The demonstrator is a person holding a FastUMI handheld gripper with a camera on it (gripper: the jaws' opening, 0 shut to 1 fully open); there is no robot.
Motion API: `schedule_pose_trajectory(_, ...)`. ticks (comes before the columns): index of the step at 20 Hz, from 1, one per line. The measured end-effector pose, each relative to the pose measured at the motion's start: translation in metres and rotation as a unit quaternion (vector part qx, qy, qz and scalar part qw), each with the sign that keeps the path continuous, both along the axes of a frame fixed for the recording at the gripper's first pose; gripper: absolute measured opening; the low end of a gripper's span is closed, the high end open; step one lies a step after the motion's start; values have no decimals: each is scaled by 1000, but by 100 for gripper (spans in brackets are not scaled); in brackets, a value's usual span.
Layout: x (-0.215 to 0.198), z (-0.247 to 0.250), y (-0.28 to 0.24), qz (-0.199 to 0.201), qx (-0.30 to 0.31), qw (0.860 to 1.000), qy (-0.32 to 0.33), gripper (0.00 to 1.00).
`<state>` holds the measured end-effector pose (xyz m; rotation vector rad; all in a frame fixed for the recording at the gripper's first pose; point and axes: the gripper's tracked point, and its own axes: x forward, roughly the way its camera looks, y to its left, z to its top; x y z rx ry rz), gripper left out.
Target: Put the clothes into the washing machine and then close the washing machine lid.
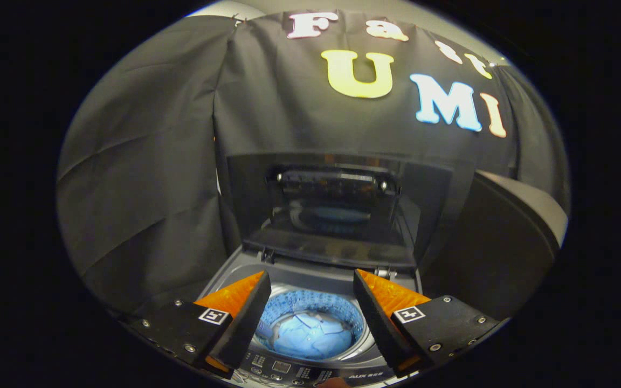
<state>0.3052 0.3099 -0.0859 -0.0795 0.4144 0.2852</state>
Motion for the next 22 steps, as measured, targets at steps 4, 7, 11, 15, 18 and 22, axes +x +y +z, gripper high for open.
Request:
schedule_pose_trajectory(4,18,42,3,-2,20,998,-51,95)
schedule_pose_trajectory(7,34,66,2,-7,25,997,-74,95)
schedule_pose_trajectory(11,57,84,5,-12,27,996,-87,95)
schedule_pose_trajectory(15,87,101,10,-22,32,995,-97,95)
schedule_pose_trajectory(18,109,115,12,-27,26,993,-109,95)
schedule_pose_trajectory(22,135,115,23,-40,35,994,-98,95)
